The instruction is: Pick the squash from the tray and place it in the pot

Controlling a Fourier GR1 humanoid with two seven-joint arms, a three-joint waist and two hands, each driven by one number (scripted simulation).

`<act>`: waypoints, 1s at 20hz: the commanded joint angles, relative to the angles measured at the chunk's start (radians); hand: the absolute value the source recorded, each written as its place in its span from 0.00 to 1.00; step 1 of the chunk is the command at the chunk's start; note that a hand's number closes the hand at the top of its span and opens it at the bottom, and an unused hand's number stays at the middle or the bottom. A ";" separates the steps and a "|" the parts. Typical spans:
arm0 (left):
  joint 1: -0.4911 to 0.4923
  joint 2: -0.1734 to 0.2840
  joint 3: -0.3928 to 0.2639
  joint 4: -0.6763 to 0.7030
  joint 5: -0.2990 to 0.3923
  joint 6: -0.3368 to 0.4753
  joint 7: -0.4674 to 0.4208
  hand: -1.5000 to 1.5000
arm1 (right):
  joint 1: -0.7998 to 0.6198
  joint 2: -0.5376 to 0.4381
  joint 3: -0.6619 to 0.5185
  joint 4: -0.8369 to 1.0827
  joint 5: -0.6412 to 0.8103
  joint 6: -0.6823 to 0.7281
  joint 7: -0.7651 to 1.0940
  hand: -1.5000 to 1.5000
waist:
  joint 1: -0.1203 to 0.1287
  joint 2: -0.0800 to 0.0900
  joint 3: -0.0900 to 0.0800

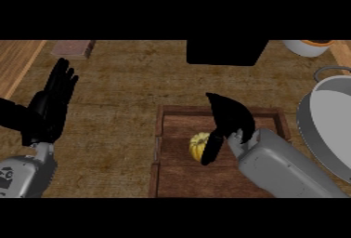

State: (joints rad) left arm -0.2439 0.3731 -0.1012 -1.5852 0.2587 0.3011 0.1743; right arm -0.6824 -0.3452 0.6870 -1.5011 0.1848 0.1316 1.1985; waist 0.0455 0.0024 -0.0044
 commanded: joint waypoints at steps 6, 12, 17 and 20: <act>0.008 0.023 0.054 0.002 0.011 -0.012 0.010 0.50 | -0.128 0.195 0.014 0.186 -0.034 0.066 0.280 0.00 | -0.034 -0.005 0.003; 0.019 0.022 0.067 0.024 0.012 -0.027 -0.004 0.50 | -0.162 0.223 0.034 0.330 -0.023 0.090 0.259 0.00 | -0.036 -0.002 0.002; 0.026 0.004 0.074 0.058 -0.006 -0.026 -0.047 0.50 | -0.146 0.211 0.041 0.309 -0.014 0.111 0.288 0.00 | -0.055 -0.007 0.002; 0.037 0.013 0.080 -0.004 0.009 -0.031 -0.001 0.50 | -0.121 0.229 0.041 0.324 0.001 0.093 0.270 0.00 | -0.047 -0.007 0.004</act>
State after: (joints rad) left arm -0.2100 0.3846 -0.0348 -1.5798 0.2643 0.2763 0.1675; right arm -0.7889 -0.1392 0.7412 -1.1743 0.1843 0.1717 1.2390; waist 0.0007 -0.0046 -0.0015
